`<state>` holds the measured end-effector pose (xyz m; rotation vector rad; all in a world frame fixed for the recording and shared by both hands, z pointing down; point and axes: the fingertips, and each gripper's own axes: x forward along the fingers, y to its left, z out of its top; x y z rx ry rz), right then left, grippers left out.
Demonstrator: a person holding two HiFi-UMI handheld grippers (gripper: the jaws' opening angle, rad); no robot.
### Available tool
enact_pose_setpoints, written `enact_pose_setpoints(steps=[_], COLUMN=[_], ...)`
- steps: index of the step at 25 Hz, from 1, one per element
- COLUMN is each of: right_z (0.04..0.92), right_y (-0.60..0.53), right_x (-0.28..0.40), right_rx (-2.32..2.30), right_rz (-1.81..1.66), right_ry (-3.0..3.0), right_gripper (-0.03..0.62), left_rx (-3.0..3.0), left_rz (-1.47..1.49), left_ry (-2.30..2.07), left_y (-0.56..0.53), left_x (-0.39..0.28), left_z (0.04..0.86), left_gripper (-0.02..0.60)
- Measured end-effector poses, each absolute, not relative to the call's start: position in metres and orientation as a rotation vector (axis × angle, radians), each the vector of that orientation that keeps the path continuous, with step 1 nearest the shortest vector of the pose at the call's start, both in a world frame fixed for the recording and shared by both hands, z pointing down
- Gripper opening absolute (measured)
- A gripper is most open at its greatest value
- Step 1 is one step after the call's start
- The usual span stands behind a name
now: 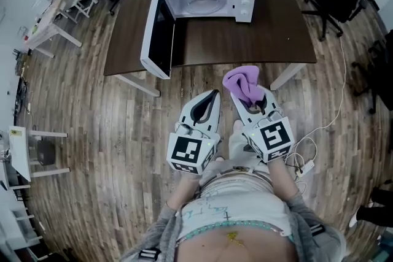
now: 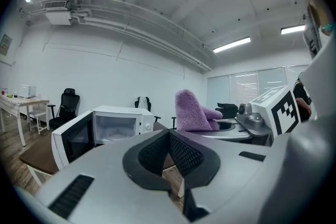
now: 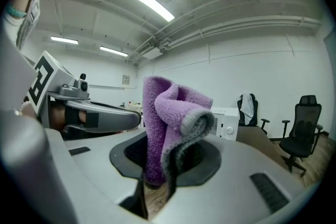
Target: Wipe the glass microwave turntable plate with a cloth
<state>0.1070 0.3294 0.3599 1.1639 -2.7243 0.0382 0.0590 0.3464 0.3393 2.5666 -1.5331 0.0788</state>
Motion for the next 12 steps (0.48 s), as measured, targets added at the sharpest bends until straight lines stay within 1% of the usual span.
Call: enact_pose_setpoints(steps=[6,12], right_z=[0.354,0.349], right_y=[0.281,0.245], right_x=[0.123,0.132], right_rx=[1.134,1.037], right_rz=[0.024,0.125], right_ry=[-2.728,-2.847], right_gripper=[0.107,0.107], left_rx=[2.557,2.528], left_rz=[0.108,0.123], left_ry=[-1.562,-1.618], left_y=[0.304,0.267], left_x=[0.076,0.088], left_z=[0.332,0.328], left_gripper=[-0.002,-0.002])
